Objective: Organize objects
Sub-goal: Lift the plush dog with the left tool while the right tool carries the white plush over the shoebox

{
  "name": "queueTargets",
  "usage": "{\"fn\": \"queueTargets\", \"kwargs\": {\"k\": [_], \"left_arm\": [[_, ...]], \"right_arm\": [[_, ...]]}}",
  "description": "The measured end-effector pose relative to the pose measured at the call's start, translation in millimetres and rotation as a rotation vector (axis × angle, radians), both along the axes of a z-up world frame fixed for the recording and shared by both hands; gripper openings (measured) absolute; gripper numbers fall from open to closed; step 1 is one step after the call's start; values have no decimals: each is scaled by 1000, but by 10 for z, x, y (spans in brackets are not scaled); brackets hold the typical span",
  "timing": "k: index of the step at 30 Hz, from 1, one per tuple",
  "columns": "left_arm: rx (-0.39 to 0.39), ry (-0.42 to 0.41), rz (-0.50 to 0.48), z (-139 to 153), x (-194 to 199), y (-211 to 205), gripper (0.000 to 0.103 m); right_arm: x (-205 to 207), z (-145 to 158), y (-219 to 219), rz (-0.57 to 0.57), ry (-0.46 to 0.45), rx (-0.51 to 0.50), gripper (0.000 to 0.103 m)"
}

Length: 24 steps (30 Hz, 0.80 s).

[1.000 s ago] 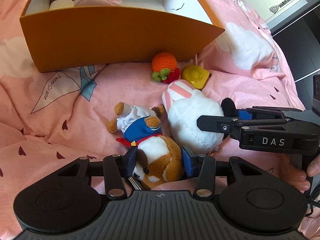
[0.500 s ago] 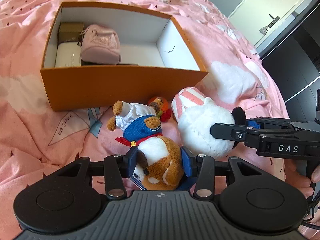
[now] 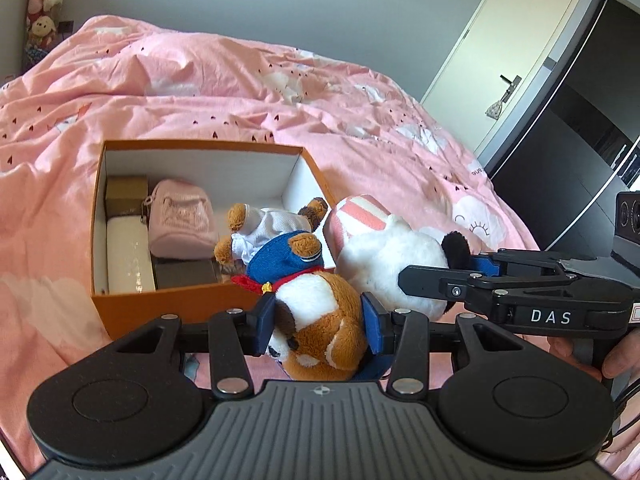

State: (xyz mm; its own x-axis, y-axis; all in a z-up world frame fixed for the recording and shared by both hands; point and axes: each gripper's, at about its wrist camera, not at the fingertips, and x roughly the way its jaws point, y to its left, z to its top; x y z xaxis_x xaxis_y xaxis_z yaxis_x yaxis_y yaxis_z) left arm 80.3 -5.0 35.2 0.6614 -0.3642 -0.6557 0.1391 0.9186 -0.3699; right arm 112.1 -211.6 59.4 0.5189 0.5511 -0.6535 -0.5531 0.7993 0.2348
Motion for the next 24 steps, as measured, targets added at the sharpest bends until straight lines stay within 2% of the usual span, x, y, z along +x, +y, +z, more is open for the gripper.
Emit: {"fn": "queueTargets", "kwargs": {"k": [7,13,19,24], "left_arm": [[34,-89,-5,220,284,6,51],[57,-109,-41,338,620,50,51],[80,-84,-78,319,1030,111,51],[103,-19,-107,55,1418,115,51]], "right_arm": [[250,242,79,-7,-83,24,48],[572,345,164,-32,-123,44,48],[1018,306,265,-63,-116,49,48],[1471,55,328,-107,-38,29,48]]}}
